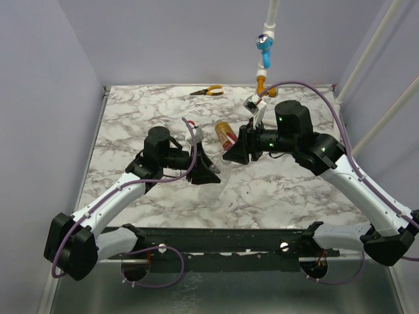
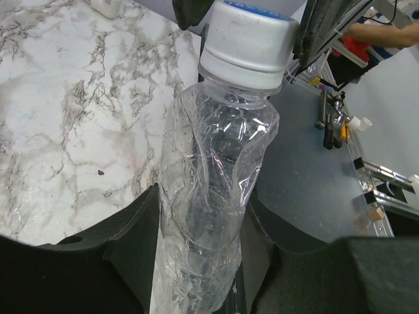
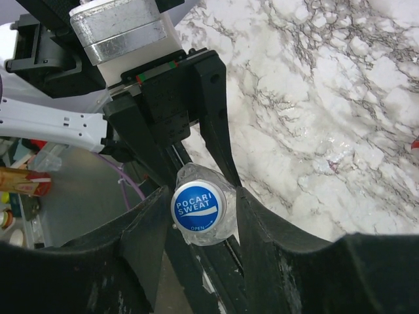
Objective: Screw on the bottle caps
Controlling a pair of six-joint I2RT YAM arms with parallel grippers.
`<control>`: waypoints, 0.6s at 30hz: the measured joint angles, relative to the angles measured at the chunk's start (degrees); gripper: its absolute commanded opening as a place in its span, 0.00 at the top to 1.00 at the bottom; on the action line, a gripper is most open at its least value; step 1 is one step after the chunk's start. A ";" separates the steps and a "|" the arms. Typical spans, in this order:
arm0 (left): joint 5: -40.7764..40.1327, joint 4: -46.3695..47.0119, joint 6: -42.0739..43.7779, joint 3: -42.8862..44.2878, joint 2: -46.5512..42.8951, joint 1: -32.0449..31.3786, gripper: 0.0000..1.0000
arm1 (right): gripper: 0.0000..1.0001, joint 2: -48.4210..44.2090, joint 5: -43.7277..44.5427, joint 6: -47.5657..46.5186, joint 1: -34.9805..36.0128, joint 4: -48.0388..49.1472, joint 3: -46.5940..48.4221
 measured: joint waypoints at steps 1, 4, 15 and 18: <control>0.02 0.02 -0.02 0.00 0.00 0.00 0.96 | 0.50 0.00 -0.22 0.02 0.00 -0.09 0.00; 0.04 0.24 -0.02 0.00 0.00 0.00 0.96 | 0.50 0.00 -0.63 0.02 0.00 -0.28 0.00; 0.04 1.01 -0.28 0.00 0.11 0.00 0.96 | 0.72 -0.02 -1.05 0.57 0.00 -0.61 -0.02; 0.02 1.18 -0.52 -0.02 0.20 0.00 0.96 | 0.80 0.04 -1.07 0.76 0.00 -0.72 -0.02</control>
